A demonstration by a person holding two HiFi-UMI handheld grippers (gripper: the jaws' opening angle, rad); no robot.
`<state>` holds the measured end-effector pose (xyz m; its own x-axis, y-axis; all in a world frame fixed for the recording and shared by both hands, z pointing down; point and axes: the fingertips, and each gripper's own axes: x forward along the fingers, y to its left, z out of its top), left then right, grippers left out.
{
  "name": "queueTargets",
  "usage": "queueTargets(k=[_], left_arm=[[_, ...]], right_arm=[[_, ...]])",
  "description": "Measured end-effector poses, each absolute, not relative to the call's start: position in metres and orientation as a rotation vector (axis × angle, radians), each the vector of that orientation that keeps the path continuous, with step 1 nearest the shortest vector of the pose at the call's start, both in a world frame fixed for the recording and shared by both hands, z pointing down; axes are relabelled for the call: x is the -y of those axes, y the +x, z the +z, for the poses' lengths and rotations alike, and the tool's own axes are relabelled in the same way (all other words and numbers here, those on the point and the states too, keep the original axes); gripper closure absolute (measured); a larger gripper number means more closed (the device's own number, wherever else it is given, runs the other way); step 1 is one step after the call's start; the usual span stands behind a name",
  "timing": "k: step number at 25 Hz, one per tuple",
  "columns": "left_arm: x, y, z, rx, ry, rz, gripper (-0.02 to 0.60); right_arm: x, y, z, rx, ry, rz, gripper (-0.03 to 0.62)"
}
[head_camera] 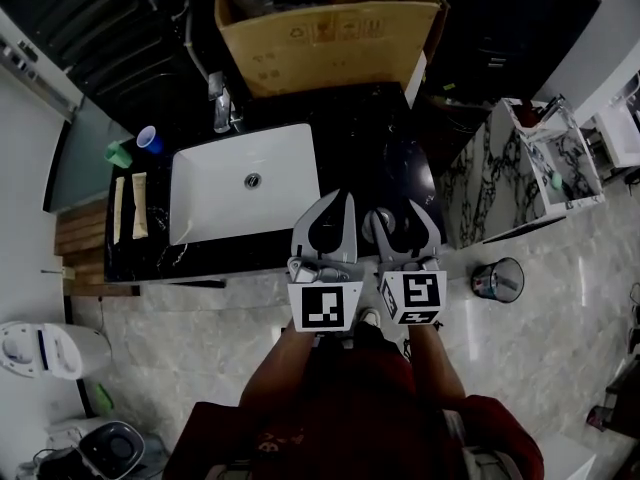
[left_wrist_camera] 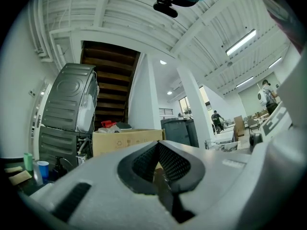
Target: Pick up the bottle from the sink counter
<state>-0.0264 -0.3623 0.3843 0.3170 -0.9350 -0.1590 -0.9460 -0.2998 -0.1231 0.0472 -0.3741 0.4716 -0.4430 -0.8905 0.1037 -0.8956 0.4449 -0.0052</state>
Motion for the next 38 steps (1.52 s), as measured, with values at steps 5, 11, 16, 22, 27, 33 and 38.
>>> queueTargets(k=[5,11,16,22,27,33,38], left_arm=[[0.361,-0.029,0.387,-1.748,-2.392,0.099,0.578],[0.360,-0.029,0.389,-1.754,-2.387,0.101,0.578],[0.361,-0.031,0.393,-1.752,-2.383,0.060,0.578],[0.362,-0.032,0.396,-1.727,-2.362,-0.009,0.578],[0.364,-0.035,0.398,-1.762,-2.370,0.016,0.578],[0.366,-0.038,0.398,-1.720,-2.329,-0.061,0.578],[0.367,-0.040,0.401,-1.765,-2.355,-0.020,0.578]], right_arm=[[0.375,0.043,0.496,2.569,1.555,0.143,0.292],[0.377,0.037,0.526,2.540,1.486,0.198,0.252],[0.378,0.035,0.552,2.495,1.449,0.246,0.226],[0.380,0.036,0.580,2.447,1.422,0.301,0.209],[0.383,0.035,0.594,2.422,1.404,0.330,0.204],[0.386,0.034,0.607,2.405,1.381,0.352,0.203],[0.389,0.030,0.614,2.380,1.367,0.339,0.204]])
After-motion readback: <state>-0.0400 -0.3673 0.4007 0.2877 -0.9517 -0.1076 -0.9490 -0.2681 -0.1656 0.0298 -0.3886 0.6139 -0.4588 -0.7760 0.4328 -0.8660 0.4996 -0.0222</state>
